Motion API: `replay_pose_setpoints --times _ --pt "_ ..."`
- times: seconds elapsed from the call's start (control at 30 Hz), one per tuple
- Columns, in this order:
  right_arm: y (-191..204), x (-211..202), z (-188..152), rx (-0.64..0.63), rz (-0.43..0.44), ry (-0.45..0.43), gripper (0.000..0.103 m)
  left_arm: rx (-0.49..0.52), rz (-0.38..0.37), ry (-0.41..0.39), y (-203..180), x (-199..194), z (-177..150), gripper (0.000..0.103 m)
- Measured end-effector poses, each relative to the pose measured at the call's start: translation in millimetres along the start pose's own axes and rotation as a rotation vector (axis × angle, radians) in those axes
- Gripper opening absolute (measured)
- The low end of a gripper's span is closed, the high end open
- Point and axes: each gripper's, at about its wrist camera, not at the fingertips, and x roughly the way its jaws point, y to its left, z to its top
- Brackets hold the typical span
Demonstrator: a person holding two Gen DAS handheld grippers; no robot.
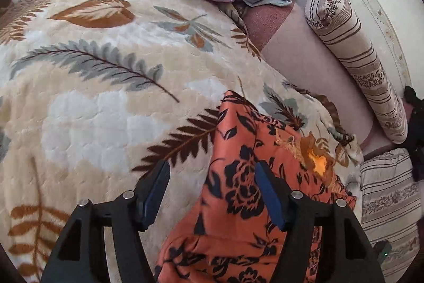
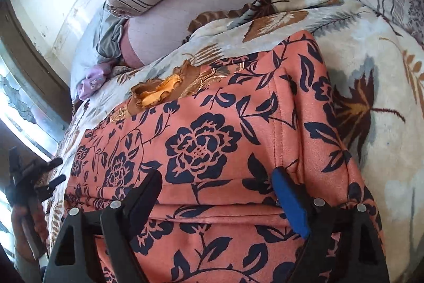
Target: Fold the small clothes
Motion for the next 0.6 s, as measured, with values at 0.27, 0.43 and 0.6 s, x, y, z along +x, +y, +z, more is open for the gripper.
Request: replay_pose_setpoints --times 0.27,0.43,0.6 --pt "-9.5 -5.9 -0.6 0.027 0.056 -0.029 0.088 0.148 0.064 0.083 -12.7 76.5 33.3 0.009" --pt "-8.1 -14.0 11.6 0.043 0.061 0.026 0.088 0.234 0.112 0.049 -32.3 53.3 19.1 0.024" --pt "-16.6 -35.6 62.6 0.109 0.205 -0.041 0.088 0.287 -0.016 -0.013 -39.7 9.8 -11.8 0.061"
